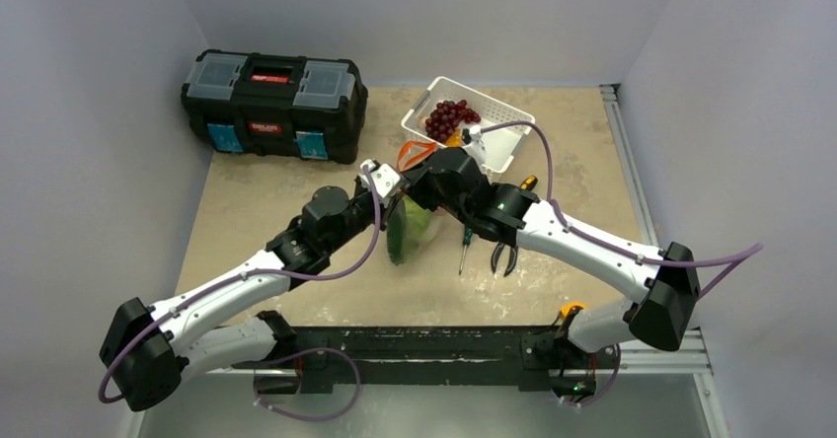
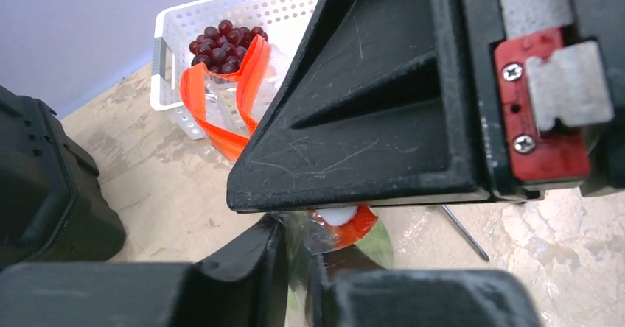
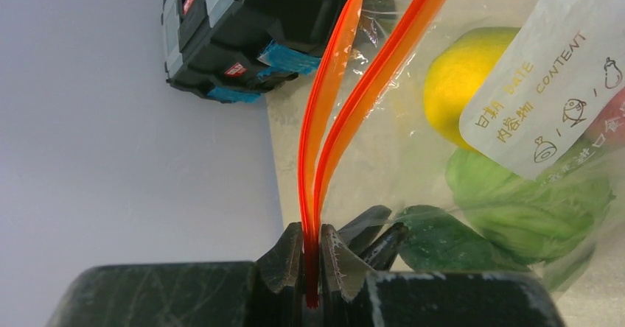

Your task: Place the food in the zip-top bag and seal the zipper

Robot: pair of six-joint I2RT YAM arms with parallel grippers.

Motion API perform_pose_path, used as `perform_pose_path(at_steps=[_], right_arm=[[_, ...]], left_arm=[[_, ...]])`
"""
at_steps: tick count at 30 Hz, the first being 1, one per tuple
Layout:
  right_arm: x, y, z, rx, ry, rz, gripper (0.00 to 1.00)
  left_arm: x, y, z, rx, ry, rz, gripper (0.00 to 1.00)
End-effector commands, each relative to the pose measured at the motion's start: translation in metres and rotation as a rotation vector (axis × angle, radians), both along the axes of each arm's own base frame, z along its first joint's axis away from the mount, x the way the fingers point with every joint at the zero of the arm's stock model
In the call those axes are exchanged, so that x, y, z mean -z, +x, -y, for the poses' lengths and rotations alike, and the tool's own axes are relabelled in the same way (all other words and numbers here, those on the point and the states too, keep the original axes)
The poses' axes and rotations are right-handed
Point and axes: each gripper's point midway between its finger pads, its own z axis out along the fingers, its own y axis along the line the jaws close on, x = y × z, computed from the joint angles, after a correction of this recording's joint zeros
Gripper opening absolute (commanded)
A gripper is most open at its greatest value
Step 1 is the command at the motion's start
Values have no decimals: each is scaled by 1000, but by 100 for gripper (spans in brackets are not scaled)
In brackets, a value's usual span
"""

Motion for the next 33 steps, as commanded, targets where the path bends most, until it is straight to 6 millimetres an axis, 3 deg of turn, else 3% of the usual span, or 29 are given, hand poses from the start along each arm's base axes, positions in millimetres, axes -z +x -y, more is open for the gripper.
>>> perform_pose_path(at_steps=[1, 4, 6, 7, 8, 9, 12, 15, 19, 24, 27, 29, 33], right_arm=[[-34, 1, -5, 21, 96, 38, 13], [-37, 1, 7, -9, 34, 118, 48], [-45, 7, 24, -37, -45, 253, 73], [-57, 3, 30, -132, -117, 388, 84], [-64, -1, 29, -228, -135, 470, 85], [-75, -2, 41, -283, -211, 573, 86], [-93, -1, 73, -340, -461, 813, 91], [-106, -4, 90, -434, -557, 1021, 93], [-100, -17, 72, -705, -561, 1199, 93], [-107, -55, 43, -988, -367, 1410, 99], [-97, -66, 25, -1203, -242, 1391, 96], [-86, -81, 20, -1361, -122, 1356, 88], [-67, -83, 12, -1471, -4, 1252, 77]], left_arm=[[-33, 0, -2, 11, -59, 94, 3], [-29, -10, 5, 90, -26, 99, 0], [-25, -19, 9, 152, 13, 81, 0], [-25, -24, 10, 181, 31, 69, 0], [-25, -29, 12, 212, 47, 55, 0], [-26, -34, 12, 239, 60, 41, 0], [-25, -52, 15, 342, 83, -24, 0], [-25, -68, 15, 442, 68, -92, 0], [-28, -83, 11, 568, 39, -147, 0], [-31, -91, 8, 639, 36, -219, 0], [-32, -101, 9, 692, 36, -250, 0], [-34, -106, 9, 721, 25, -249, 0], [-35, -107, 9, 724, 23, -245, 0]])
